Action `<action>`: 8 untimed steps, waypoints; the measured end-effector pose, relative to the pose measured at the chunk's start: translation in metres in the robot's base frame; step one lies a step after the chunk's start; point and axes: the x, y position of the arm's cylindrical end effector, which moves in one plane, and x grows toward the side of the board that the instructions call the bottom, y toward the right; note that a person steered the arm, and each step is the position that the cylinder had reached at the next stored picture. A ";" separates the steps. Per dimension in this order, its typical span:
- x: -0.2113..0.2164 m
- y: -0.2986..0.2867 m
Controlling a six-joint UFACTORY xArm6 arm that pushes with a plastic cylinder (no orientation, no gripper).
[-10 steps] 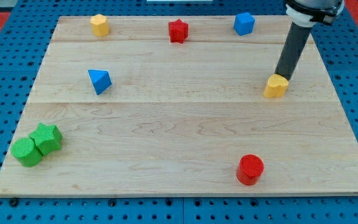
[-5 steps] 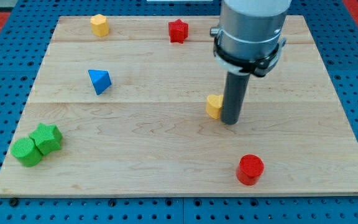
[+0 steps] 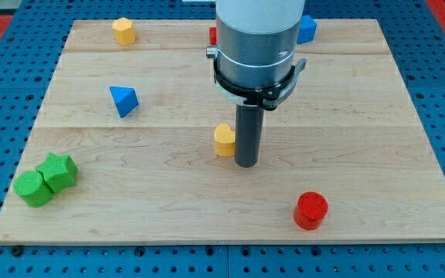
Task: Move the yellow heart diagonally to the blue triangle
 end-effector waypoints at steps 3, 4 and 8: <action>-0.055 -0.044; -0.032 -0.057; -0.062 -0.096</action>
